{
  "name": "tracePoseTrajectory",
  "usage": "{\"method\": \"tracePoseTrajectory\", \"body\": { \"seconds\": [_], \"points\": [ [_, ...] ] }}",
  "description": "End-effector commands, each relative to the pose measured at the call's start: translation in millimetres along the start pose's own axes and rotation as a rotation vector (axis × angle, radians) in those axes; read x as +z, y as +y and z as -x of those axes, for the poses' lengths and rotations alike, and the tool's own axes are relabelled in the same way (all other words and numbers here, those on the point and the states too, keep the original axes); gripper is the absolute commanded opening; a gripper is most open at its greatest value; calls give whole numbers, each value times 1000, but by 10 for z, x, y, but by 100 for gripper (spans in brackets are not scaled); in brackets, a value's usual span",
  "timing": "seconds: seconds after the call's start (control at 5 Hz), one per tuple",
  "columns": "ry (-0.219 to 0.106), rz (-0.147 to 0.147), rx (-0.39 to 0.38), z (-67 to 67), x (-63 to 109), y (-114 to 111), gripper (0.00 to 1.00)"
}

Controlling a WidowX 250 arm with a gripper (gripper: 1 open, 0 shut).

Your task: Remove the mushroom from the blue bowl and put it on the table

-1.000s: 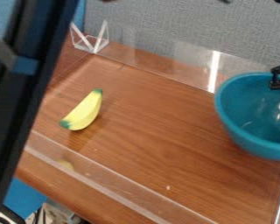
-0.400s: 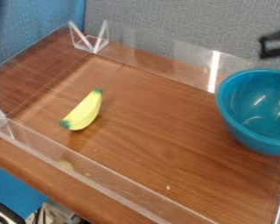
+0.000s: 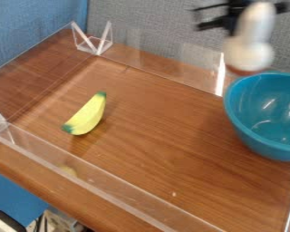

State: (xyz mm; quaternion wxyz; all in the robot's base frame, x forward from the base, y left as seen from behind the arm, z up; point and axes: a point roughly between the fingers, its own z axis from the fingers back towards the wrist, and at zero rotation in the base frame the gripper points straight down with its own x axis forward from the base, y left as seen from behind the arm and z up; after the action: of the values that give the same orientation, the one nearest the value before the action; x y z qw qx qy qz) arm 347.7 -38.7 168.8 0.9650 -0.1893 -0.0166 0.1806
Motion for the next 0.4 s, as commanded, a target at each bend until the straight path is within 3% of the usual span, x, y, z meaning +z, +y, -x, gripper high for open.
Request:
{"method": "tracePoseTrajectory", "body": {
  "seconds": [0.0,0.2],
  "points": [
    [-30,20,-117,121,430,388,0],
    [-36,16,-92,190,553,815,0]
  ]
}}
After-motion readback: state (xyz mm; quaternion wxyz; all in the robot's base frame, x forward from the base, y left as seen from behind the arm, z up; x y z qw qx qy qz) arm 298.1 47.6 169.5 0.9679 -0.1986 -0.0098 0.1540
